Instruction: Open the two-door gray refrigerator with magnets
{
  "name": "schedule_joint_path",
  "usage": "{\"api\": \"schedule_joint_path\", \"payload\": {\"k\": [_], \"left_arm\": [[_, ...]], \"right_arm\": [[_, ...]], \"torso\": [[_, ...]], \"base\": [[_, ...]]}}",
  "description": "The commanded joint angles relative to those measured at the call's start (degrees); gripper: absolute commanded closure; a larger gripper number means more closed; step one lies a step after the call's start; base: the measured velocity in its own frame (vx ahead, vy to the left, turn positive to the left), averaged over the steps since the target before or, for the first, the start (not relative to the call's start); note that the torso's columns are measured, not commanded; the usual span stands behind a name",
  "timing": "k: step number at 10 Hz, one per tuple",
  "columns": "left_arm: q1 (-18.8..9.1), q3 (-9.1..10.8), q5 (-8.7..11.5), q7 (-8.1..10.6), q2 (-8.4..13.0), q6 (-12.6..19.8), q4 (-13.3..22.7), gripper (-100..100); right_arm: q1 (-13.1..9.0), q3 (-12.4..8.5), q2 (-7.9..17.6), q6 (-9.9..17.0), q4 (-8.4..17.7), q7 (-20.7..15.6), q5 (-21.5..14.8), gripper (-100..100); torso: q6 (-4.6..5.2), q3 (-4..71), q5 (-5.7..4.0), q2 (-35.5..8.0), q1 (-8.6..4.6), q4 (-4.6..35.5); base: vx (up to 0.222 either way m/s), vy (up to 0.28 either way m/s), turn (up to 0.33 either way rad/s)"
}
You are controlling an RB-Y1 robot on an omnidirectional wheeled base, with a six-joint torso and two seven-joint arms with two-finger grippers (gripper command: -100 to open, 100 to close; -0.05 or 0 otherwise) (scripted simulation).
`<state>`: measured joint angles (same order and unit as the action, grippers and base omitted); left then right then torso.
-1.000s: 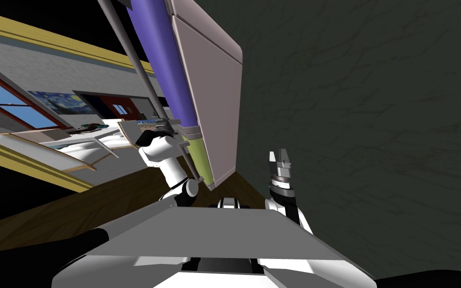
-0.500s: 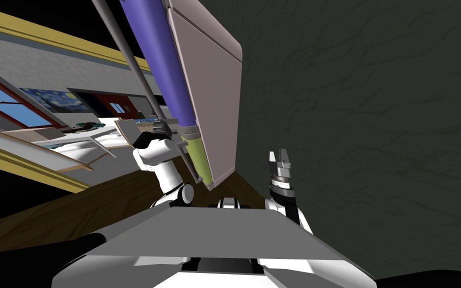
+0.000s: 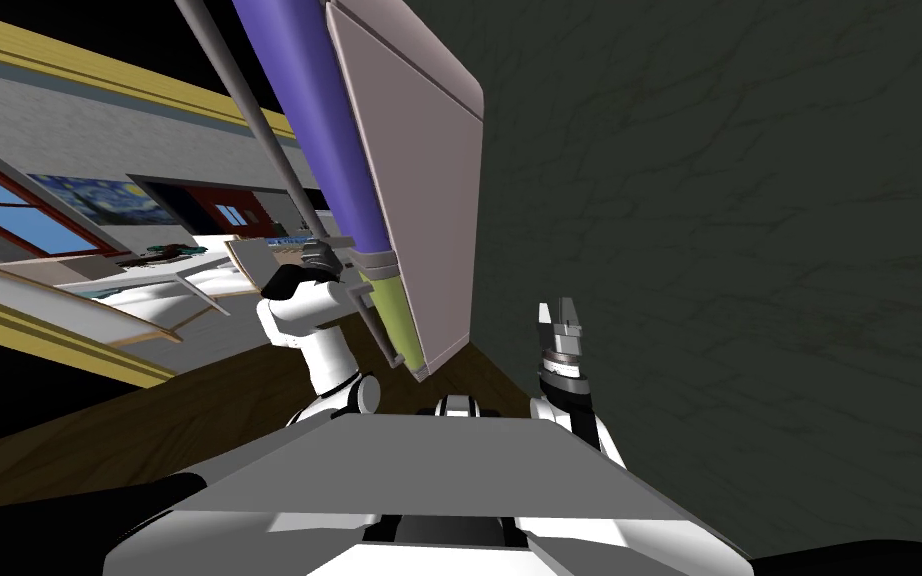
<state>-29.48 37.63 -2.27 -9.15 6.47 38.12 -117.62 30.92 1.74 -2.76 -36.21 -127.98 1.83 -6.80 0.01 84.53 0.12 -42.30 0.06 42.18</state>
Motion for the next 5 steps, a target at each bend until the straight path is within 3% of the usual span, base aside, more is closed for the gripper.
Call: {"api": "schedule_joint_path", "payload": {"k": [1,2,5], "left_arm": [[-0.3,-1.07,1.3,0.11,0.4,0.2,0.6,100],[-0.6,-2.15,2.5,0.22,0.9,0.3,1.2,100],[-0.8,-3.22,3.8,0.33,1.3,0.5,1.8,100]], "right_arm": [[0.0,0.0,0.0,0.0,0.0,0.0,0.0,0],[0.0,0.0,0.0,0.0,0.0,0.0,0.0,0],[0.0,0.0,0.0,0.0,0.0,0.0,0.0,0]], "torso": [[0.10,0.2,-0.07,0.1,0.60,0.2],[0.09,0.3,-0.12,0.3,0.68,0.2],[0.31,0.7,-0.43,0.8,0.21,0.2]], "base": [[-0.096,0.211,-0.038],[-0.143,0.246,-0.022],[-0.126,0.296,-0.007]]}}
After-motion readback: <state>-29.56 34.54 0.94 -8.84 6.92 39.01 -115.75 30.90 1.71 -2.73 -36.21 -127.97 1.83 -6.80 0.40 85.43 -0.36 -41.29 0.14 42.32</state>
